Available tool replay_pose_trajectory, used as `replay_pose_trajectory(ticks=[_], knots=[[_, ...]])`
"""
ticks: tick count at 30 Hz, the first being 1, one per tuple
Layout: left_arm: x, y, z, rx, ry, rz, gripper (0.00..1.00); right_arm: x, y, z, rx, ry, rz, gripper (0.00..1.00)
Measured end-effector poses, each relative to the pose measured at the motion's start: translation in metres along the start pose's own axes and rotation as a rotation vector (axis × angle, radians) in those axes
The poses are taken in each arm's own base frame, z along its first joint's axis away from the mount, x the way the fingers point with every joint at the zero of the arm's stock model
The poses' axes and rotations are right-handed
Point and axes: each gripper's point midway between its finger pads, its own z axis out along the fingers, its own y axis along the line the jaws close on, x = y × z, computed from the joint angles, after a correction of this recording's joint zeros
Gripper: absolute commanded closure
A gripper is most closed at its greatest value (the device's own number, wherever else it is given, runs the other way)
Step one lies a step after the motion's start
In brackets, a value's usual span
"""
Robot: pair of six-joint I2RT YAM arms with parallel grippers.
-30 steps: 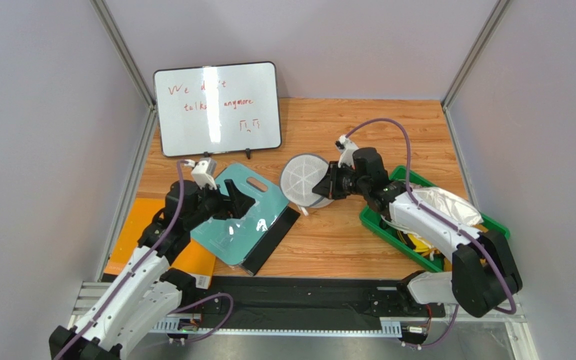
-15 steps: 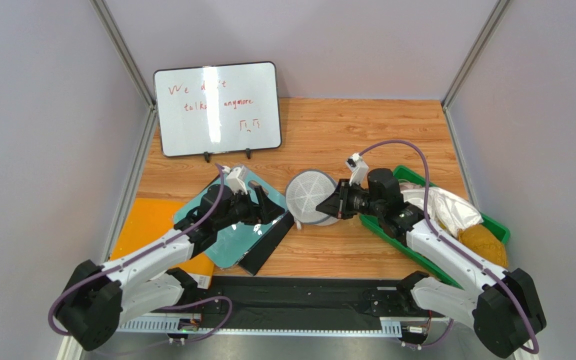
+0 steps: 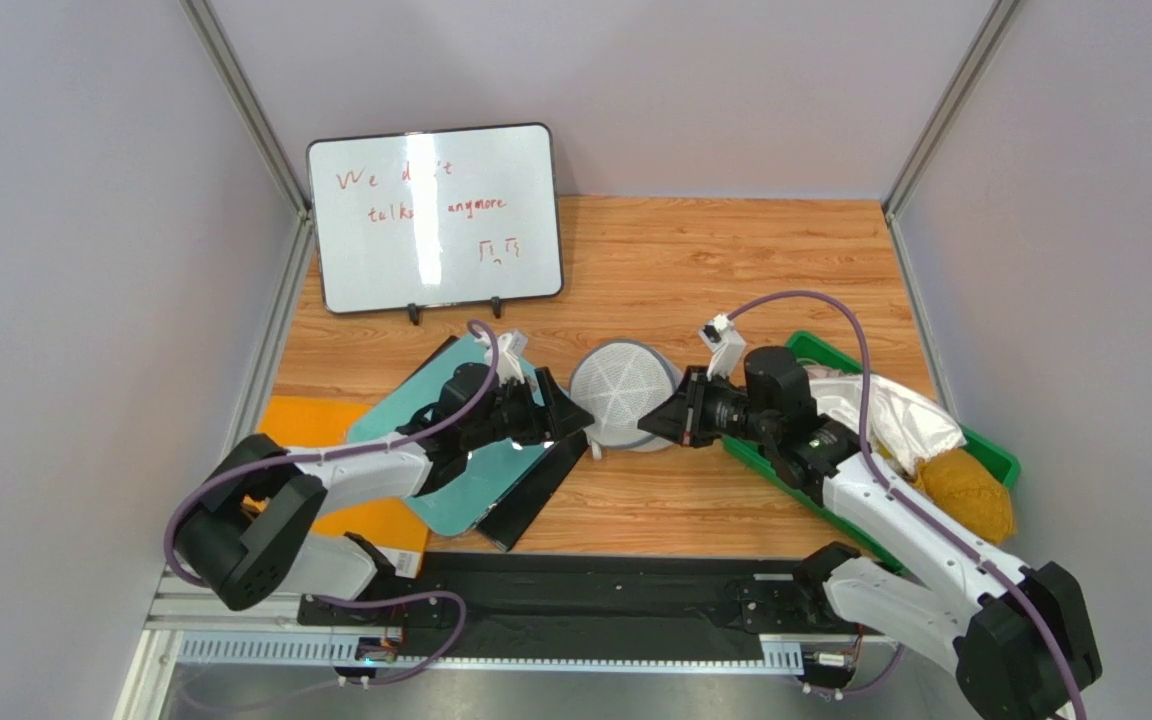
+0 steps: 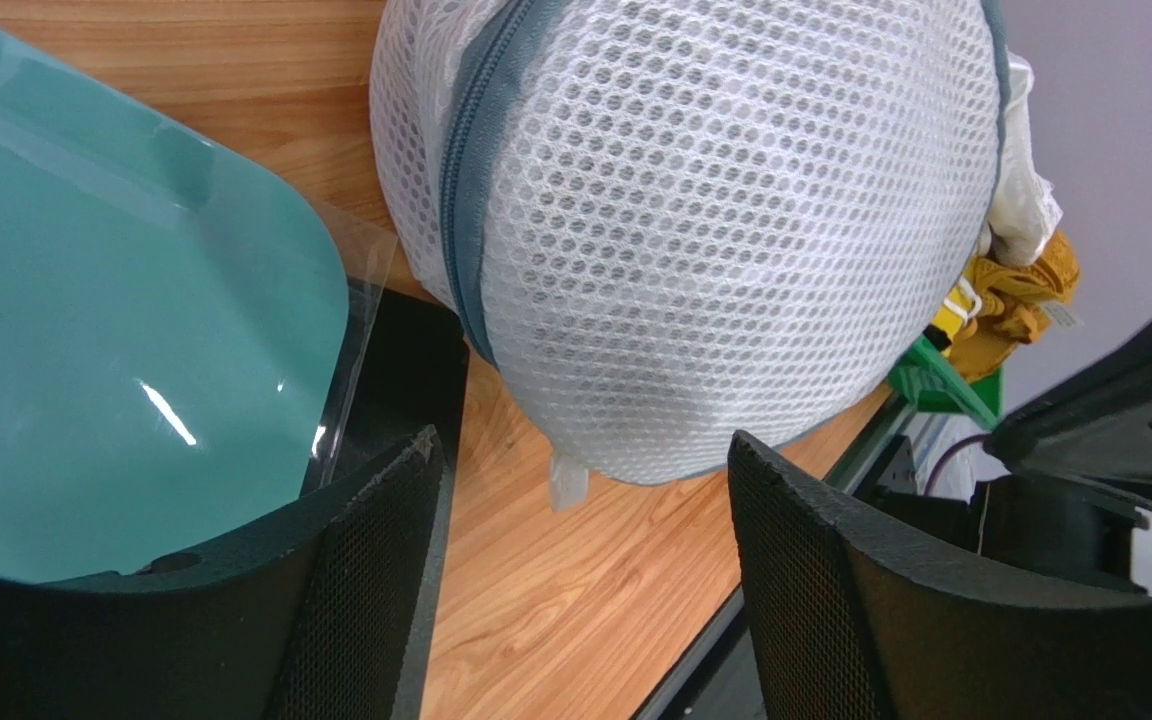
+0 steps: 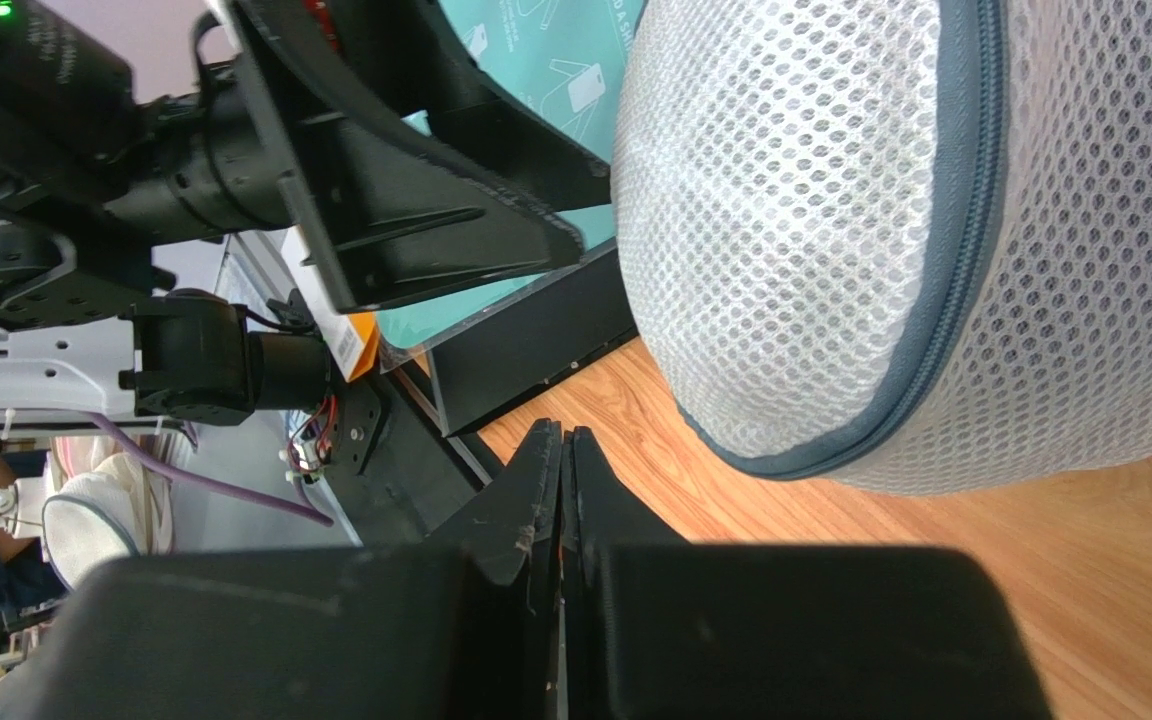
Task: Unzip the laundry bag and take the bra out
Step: Unzip the laundry bag at the center of the board.
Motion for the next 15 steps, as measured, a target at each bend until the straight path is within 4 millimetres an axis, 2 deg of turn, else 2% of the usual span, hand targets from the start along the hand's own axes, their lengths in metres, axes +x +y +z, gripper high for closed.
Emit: replay_pose_trajectory(ticks=[5, 9, 15], knots=[[0.003, 0.005, 0.013, 0.01, 0.0, -0.027, 0.3, -0.003, 0.006, -0.007, -0.013, -0.019, -0.013, 1.0], [0.004, 0.006, 0.022, 0.03, -0.003, -0.053, 0.3, 0.0, 0.001, -0.003, 0.001, -0.004, -0.006, 1.0], [0.004, 0.001, 0.028, 0.071, -0.007, -0.078, 0.3, 0.008, -0.031, 0.011, 0.112, 0.034, 0.031, 1.0]])
